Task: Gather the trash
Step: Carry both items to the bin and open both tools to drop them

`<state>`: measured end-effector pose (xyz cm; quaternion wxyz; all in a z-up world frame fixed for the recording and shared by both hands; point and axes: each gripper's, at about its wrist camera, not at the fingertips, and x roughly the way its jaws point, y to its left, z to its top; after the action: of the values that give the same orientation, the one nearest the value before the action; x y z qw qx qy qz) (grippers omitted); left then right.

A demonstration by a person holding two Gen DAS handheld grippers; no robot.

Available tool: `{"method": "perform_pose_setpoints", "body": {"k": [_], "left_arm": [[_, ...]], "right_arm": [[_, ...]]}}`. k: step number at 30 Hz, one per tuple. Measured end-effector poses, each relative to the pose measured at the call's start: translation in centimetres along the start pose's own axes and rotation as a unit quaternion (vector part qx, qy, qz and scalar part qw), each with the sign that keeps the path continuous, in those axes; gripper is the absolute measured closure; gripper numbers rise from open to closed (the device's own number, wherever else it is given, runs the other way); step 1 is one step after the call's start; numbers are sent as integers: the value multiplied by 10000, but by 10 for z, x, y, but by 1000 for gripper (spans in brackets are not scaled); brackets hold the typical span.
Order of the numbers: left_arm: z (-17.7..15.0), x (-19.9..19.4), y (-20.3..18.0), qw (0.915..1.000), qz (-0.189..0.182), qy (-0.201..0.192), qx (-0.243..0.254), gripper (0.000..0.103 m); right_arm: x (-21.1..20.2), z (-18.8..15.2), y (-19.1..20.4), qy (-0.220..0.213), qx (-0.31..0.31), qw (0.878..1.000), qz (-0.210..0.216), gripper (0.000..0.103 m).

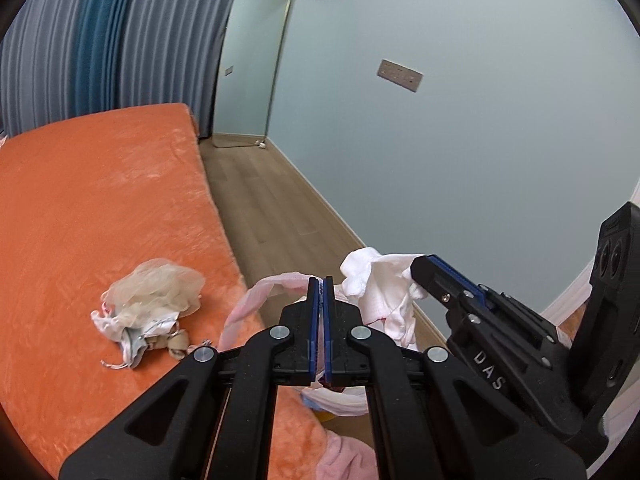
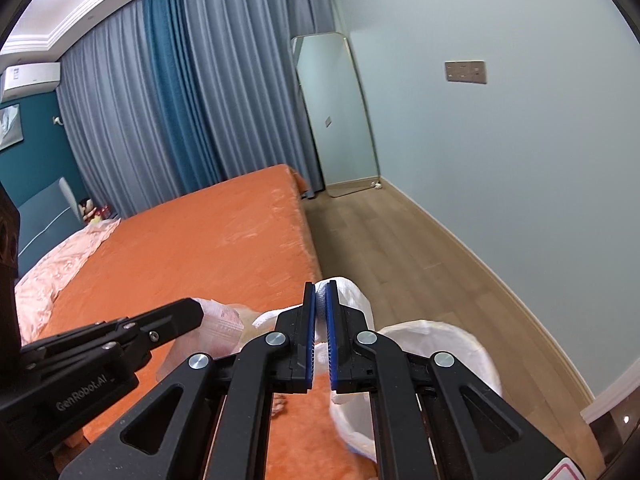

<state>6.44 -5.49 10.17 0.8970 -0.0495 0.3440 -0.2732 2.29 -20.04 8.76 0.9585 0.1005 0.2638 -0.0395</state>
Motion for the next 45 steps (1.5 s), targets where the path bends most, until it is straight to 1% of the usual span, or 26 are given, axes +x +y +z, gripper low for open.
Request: {"method": "perform_pose_setpoints", "body": {"k": [7,14,21,29,31,32,33,34,35,40,45], "left_arm": [[4,10,-41,9992,-215,24,322,102],[5,26,-63,9981,-411,129,438,101],[5,46,-73,9965,-626,258,492,101],[6,67,-74,9955,-707,390,491,101],[5,71,-73,9957,-735,353,445,100],[5,72,-72,9961,-715,320,405,93],[5,73,-71,9963,-701,335,378,75],[6,76,-68,9964,-691,380,326,68],[6,77,-67,9967,-668,362,292,65],[4,81,-58,9972,-590,396,236,65],[2,81,-49,9979,-459,400,210,66]], "right_arm": [[-10,-5,-26,-42,157,9997,-187,98],[-10,-9,-42,-23,272,9990,-346,98],[-4,-13,-57,50,396,9982,-451,98],[6,-22,-70,222,511,9972,-500,98],[10,-24,-71,283,541,9969,-487,96],[11,-25,-71,291,554,9966,-528,93],[13,-24,-72,263,559,9963,-596,92],[14,-26,-72,276,546,9961,-631,90],[15,-27,-73,297,542,9958,-671,90],[20,-30,-77,393,622,9947,-717,89],[15,-30,-71,363,644,9948,-704,81]]}}
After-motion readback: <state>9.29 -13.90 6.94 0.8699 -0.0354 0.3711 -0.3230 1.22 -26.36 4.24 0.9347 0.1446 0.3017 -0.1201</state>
